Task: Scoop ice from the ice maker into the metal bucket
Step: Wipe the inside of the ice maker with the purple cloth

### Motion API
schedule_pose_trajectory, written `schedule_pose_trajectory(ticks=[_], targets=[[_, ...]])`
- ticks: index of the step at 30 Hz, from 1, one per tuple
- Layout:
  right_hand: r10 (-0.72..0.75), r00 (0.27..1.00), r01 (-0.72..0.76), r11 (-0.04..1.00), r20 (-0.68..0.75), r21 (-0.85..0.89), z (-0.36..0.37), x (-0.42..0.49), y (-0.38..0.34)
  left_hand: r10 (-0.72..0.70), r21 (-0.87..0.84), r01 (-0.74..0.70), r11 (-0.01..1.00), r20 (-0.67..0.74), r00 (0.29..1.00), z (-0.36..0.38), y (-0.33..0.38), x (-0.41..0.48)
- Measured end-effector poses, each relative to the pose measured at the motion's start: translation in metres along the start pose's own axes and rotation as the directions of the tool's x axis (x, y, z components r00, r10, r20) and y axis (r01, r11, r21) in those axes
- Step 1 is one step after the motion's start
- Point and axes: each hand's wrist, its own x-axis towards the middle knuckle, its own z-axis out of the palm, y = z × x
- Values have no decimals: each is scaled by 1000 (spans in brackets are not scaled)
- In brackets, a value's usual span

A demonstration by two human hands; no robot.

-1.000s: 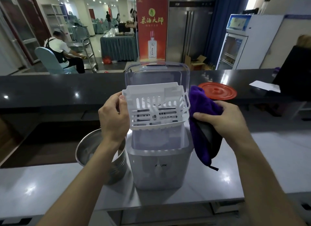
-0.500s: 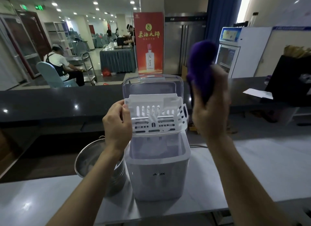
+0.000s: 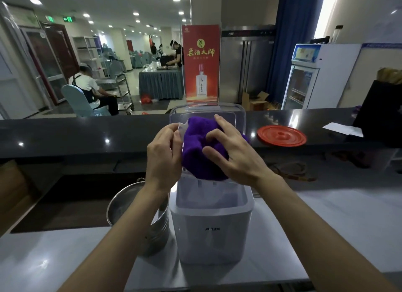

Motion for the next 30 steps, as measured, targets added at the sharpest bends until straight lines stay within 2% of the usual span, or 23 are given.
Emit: schedule_pose_trajectory(ticks=[3,7,11,15,20,24,30], targets=[[36,990,-41,999,-134,-33,1,6,1,33,8,-34,999,38,999,1,3,-5],[78,991,-108,944,-106,-311,-1,22,11,135,-8,-135,991,139,981,4,9,-11],[-79,989,12,889,-127,-458,-6,27,13,180,-32,-177,984,183,967,-3,7,-6],[-167,985,109,812,-49,-574,-15,34,4,187,-27,-185,982,183,965,-8,7,-5],[-257,967,203,767,-1,-609,-22,45,-14,231,-40,-228,973,209,950,-11,7,-3],[-281,959,256,797,40,-547,-15,48,-22,290,-12,-296,955,246,925,-13,5,-1],[-272,962,244,873,-7,-423,-18,47,-16,290,10,-292,956,112,951,-14,5,-2]])
